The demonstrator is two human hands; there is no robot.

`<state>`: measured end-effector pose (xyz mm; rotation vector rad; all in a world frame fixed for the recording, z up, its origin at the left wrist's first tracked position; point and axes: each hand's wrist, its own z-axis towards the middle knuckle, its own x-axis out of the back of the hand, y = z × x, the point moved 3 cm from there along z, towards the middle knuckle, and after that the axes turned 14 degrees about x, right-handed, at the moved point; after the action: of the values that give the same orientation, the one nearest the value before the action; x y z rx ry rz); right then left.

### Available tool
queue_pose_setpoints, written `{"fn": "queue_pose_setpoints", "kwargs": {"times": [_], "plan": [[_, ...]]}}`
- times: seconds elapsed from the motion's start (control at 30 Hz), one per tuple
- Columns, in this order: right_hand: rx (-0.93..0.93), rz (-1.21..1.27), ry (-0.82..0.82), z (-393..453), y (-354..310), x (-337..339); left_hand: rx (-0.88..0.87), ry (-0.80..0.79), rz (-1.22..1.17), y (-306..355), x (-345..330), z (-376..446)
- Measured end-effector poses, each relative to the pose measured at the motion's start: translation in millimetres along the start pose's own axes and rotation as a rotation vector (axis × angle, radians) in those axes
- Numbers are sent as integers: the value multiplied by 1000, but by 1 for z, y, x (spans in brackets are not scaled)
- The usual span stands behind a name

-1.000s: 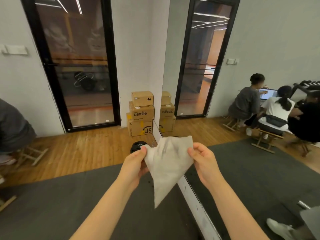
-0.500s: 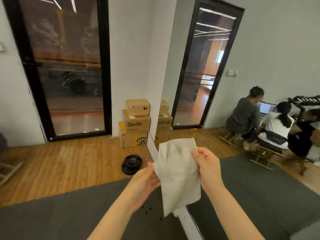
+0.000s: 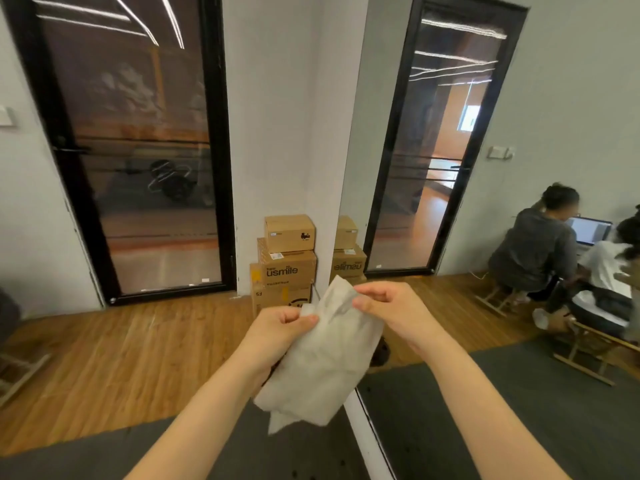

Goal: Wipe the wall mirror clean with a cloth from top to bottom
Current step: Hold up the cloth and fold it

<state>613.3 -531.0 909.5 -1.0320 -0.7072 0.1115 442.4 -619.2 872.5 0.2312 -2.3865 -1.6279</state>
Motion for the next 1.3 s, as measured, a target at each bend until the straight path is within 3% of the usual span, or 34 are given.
{"fn": "queue_pose_setpoints", "kwargs": {"times": [0.17,0.33,0.8,1.0,1.13,1.3], "plan": [[149,14,-40,76,39,31,59,119,-99,30,-15,70],[294,17,-234,142,63,61,108,214,-223,71,-28,132],[323,-190,-306,235,96,70,99,229,-218,109,-52,218],[293,-238,-275,258,102,62,2,214,-203,118,-49,233],[288,-216,-224,267,103,53,-162,206,-68,119,-43,236],[288,-150,-389,266,103,53,-254,471,-23,116,-16,243]]}}
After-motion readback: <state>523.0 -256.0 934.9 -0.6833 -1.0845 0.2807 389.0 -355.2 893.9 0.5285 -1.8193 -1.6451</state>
